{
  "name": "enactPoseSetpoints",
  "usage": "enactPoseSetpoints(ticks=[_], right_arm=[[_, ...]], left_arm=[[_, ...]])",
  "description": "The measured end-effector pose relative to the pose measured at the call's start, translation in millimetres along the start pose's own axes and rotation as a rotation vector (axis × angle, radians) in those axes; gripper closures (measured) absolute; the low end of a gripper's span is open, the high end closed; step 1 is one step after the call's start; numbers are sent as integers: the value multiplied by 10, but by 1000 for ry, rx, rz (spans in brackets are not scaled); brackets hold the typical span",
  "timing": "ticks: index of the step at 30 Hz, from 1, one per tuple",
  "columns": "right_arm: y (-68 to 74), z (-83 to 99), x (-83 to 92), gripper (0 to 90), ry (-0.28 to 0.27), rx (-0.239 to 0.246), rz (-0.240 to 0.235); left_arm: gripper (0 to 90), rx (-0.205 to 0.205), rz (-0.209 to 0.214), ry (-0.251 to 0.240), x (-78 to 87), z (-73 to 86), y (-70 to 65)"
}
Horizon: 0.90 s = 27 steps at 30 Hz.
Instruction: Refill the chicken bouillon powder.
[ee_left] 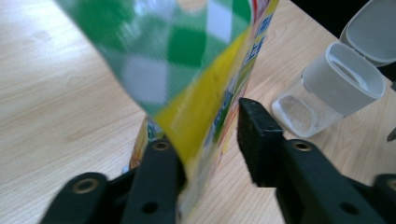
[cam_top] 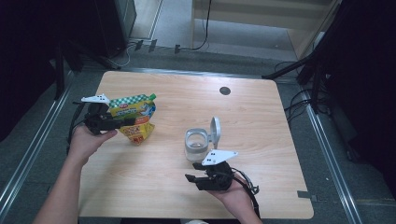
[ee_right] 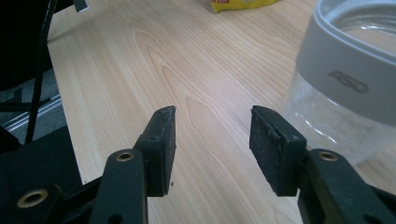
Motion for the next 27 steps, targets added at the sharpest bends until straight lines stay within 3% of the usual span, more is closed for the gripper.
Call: enactPoseSetpoints(ticks=[4,6,12,19,21,22,26,27], right_arm=[[29,-76,-67,520,-9,0,-13],[56,-126,-85,519,-15,12,-15],[72,-212,-127,522,-17,23,-17],[89,-300,-210,531,-29,18,-17],[95,-296,-237,530,-26,14,-18],[100,-288,-246,529,-20,15,-17],[115,-246,-255,529,-13,15,-17],[113,-237,-254,529,-10,18,-14]], left_arm=[[803,38,13,-1,22,10,-50],[887,30,6,6,13,18,-93],[900,45,-5,6,12,9,-153],[900,89,108,-70,202,-126,-322],[900,74,120,-46,243,-150,-408],[900,50,99,-33,251,-151,-448],[900,14,89,25,226,-109,-531],[900,11,104,39,213,-97,-543]])
Point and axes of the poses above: each handheld gripper's, and its own axes: x roughly backward along the jaws, z roughly out of its underside, y roughly to its left, the point moved 5 cm from there along -x, roughly forward along the jaws, and after that the axes turned 10 degrees about x, right-handed, at the moved point
